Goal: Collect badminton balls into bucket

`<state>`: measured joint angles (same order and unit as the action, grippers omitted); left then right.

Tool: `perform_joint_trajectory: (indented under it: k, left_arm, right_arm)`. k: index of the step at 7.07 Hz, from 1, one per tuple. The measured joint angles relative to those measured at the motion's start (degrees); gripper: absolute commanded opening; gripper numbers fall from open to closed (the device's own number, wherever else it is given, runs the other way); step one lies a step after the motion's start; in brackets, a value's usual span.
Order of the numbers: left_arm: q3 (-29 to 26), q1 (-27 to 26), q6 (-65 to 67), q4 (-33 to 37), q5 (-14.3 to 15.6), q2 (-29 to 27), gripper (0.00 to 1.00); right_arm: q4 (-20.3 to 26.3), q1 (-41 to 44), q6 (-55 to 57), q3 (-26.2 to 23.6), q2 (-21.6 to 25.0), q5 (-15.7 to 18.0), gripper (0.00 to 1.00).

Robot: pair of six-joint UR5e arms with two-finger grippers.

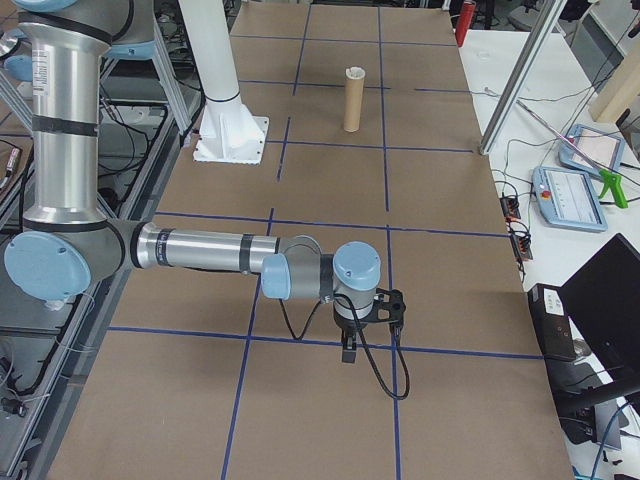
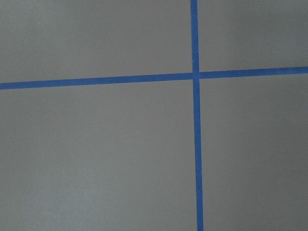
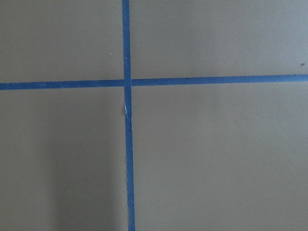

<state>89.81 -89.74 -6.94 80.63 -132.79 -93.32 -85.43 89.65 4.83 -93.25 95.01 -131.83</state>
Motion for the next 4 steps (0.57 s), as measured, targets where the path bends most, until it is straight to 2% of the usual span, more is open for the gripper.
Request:
perform_joint_trajectory:
  k: [4]
  left_arm:
    - [0.2,0.0,0.6,0.0,0.0,-0.2,1.00]
  right_arm:
    - [0.0,0.0,0.0,0.0,0.0,0.0,1.00]
